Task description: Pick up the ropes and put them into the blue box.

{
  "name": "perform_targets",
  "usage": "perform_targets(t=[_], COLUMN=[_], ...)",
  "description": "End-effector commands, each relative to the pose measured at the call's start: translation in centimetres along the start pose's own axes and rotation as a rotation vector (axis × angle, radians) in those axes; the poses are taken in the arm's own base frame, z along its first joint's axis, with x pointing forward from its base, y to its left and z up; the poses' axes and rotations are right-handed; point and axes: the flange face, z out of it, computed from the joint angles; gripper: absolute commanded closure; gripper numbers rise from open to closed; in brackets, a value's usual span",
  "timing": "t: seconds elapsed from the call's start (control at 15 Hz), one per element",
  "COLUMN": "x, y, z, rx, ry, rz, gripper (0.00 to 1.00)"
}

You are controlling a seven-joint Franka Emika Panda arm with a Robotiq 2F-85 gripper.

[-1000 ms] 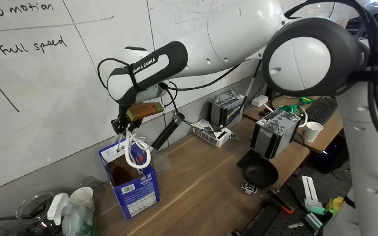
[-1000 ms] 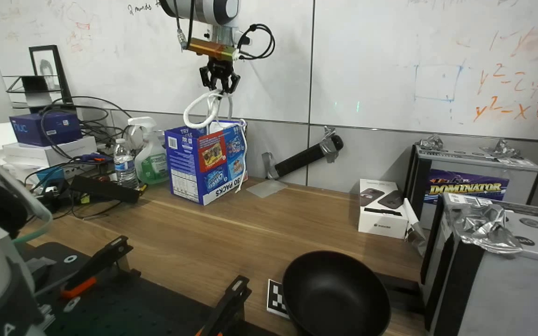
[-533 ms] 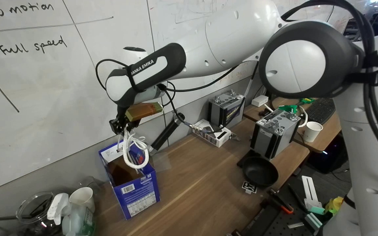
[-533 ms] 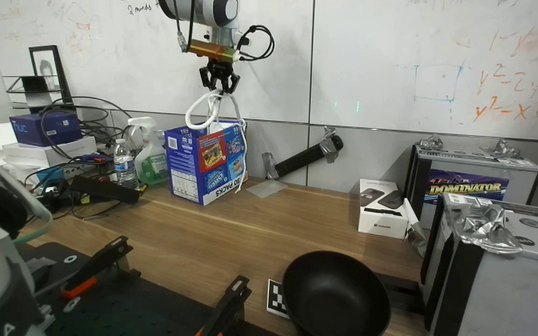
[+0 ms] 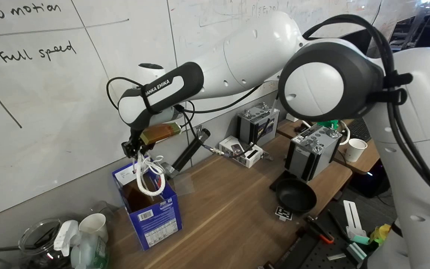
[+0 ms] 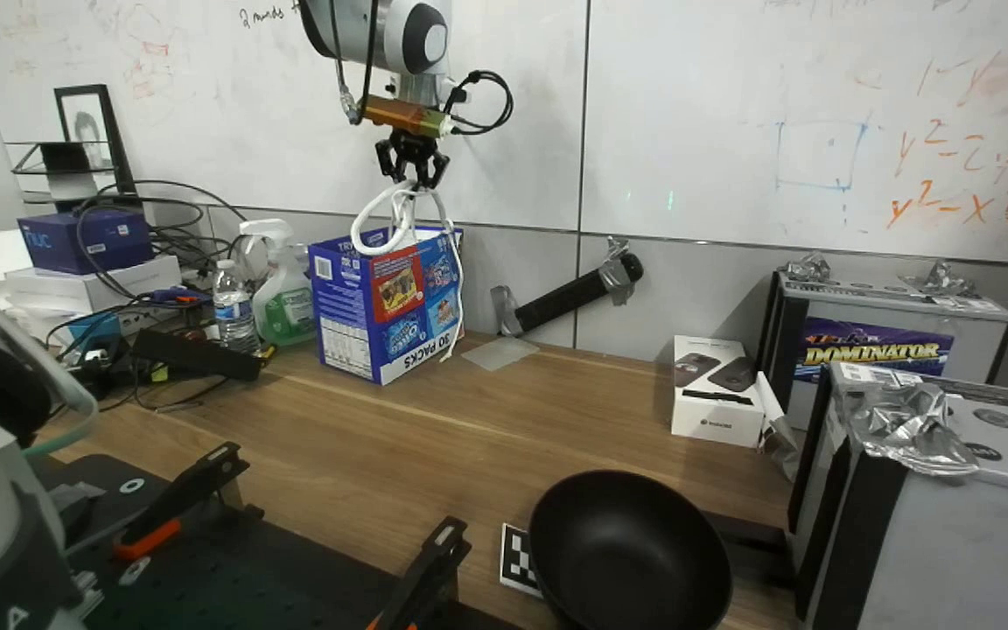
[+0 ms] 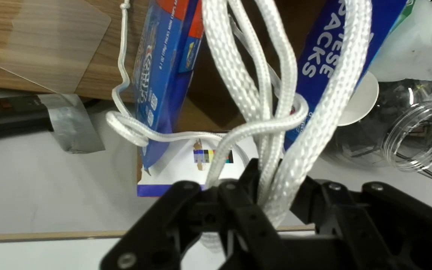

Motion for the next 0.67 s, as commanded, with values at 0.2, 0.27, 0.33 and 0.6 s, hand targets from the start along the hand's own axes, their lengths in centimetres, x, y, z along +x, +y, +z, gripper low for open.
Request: perform_targets(t=[0.2,0.27,0.33,0.6], x=[1.3,1.3,1.3,1.4], y=[-0.8,-0.9,-1.0,-1.3], z=[1.3,1.5,1.5,1.6], rx=[0.038,0.04,0.042,0.041], ry=[0.021,0.02,0.02,0.013], rz=[-0.037,-0.04,-0.042,-0.044], gripper=[0.86,0.86,0.86,0.79])
